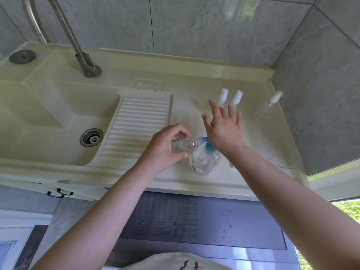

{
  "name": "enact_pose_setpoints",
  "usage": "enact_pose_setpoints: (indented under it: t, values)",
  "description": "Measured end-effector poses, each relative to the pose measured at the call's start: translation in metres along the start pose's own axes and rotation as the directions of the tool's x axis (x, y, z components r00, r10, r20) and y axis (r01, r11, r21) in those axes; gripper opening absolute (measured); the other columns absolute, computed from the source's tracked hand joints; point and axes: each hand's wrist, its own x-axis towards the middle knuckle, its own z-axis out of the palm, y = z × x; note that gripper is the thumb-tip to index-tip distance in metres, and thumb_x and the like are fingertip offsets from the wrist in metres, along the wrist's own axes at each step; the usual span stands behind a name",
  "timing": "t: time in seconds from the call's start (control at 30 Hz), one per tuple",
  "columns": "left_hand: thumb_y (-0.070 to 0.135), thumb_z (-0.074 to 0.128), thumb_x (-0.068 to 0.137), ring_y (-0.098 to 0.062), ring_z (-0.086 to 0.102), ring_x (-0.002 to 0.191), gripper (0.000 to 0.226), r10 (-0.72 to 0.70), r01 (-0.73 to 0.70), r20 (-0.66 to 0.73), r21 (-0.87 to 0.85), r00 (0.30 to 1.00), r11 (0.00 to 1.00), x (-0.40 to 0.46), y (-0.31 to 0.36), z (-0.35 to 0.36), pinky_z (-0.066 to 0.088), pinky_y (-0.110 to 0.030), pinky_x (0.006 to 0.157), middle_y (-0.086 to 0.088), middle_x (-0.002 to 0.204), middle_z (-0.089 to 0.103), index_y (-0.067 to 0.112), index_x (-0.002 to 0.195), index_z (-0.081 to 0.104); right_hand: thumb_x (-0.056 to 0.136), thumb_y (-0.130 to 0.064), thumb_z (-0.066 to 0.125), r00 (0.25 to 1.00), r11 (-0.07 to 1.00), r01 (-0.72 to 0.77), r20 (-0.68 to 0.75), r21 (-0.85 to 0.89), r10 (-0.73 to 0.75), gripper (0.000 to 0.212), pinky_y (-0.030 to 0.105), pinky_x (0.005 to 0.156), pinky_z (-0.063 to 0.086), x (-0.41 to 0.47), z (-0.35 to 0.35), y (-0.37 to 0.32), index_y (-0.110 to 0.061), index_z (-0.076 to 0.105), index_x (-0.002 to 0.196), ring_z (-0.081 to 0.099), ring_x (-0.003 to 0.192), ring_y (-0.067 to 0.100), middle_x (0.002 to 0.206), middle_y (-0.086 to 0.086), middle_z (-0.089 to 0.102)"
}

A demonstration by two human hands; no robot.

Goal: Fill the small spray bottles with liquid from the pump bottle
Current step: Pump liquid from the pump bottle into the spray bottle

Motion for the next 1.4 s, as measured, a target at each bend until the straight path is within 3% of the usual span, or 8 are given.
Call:
enact_pose_setpoints:
  t: [0.17,0.3,0.5,0.77,0.97,1.1,1.27,1.4]
  values:
    - [0.001,0.084,0.064,-0.002,0.059,0.098,0.045,-0.017,0.017,-0.012,-0.014,1.000,1.000,-0.0023,-0.0012,0.0007,0.046,-0.020,0.090,0.014,0.102,0.064,0.020,0.099,0.063,0.104,-0.053,0.026,1.000,0.999,0.030,-0.001,-0.025,-0.030,0.061,0.052,0.122,-0.002,0.0021,-0.0045,-0.0030,-0.029,0.012,0.158,0.002,0.153,0.030,0.162,0.002,0.027]
    - [0.000,0.084,0.063,-0.002,0.060,0.096,0.046,-0.020,0.019,-0.019,-0.030,1.000,0.999,-0.0017,-0.0007,0.0043,0.045,-0.016,0.090,0.013,0.103,0.064,0.019,0.100,0.063,0.105,-0.045,0.027,0.999,1.000,0.023,0.036,-0.010,-0.023,0.055,0.051,0.122,0.000,-0.0003,0.0023,-0.0014,-0.031,0.017,0.158,0.002,0.153,0.029,0.161,0.000,0.029]
    - [0.000,0.085,0.064,0.002,0.058,0.096,0.046,-0.019,0.019,-0.010,-0.011,1.000,1.000,0.0005,0.0010,0.0051,0.043,-0.010,0.088,0.013,0.102,0.064,0.019,0.100,0.063,0.105,-0.047,0.027,0.999,1.000,0.019,-0.028,0.012,-0.019,0.055,0.051,0.122,-0.003,0.0025,-0.0021,-0.0022,-0.030,0.018,0.157,0.001,0.153,0.031,0.162,0.001,0.027]
    - [0.001,0.085,0.061,-0.003,0.061,0.094,0.047,-0.018,0.017,-0.036,-0.013,0.999,1.000,-0.0006,0.0015,0.0071,0.047,-0.017,0.088,0.010,0.101,0.065,0.020,0.098,0.063,0.106,-0.041,0.026,0.997,0.996,0.070,-0.018,-0.051,-0.071,0.052,0.053,0.122,-0.001,0.0024,0.0048,-0.0004,-0.029,0.021,0.156,0.001,0.153,0.034,0.158,0.000,0.034]
    - [0.001,0.086,0.061,-0.004,0.061,0.095,0.049,-0.028,0.027,-0.042,-0.019,0.999,0.999,-0.0015,-0.0002,0.0066,0.047,-0.018,0.089,0.011,0.102,0.065,0.021,0.098,0.062,0.106,-0.041,0.030,0.988,0.988,0.119,-0.091,-0.098,-0.128,0.052,0.054,0.122,0.000,-0.0005,-0.0012,-0.0013,-0.028,0.024,0.156,0.006,0.153,0.034,0.158,-0.001,0.035]
    - [0.001,0.085,0.062,-0.001,0.060,0.094,0.048,-0.045,0.044,-0.038,-0.027,0.998,0.999,-0.0016,-0.0001,0.0074,0.047,-0.016,0.088,0.012,0.102,0.065,0.022,0.098,0.062,0.106,-0.035,0.029,0.995,0.996,0.081,-0.052,-0.034,-0.082,0.048,0.053,0.123,0.001,-0.0010,0.0045,0.0003,-0.030,0.030,0.154,0.006,0.153,0.033,0.158,-0.003,0.036]
    - [0.001,0.086,0.062,-0.002,0.061,0.094,0.048,-0.046,0.045,-0.034,-0.017,0.998,0.999,-0.0005,0.0003,0.0063,0.047,-0.018,0.089,0.011,0.102,0.065,0.021,0.098,0.062,0.106,-0.042,0.030,0.993,0.994,0.089,-0.072,-0.058,-0.093,0.051,0.053,0.122,-0.002,0.0005,-0.0011,-0.0013,-0.029,0.025,0.155,0.003,0.153,0.032,0.159,-0.001,0.031]
    - [0.000,0.085,0.061,-0.004,0.061,0.095,0.048,-0.047,0.046,-0.039,-0.027,0.998,0.999,-0.0008,-0.0003,0.0067,0.046,-0.016,0.089,0.010,0.101,0.065,0.021,0.097,0.062,0.106,-0.036,0.031,0.993,0.992,0.099,-0.050,-0.075,-0.103,0.050,0.056,0.122,-0.001,-0.0007,0.0012,-0.0025,-0.028,0.026,0.155,0.003,0.153,0.034,0.159,-0.001,0.032]
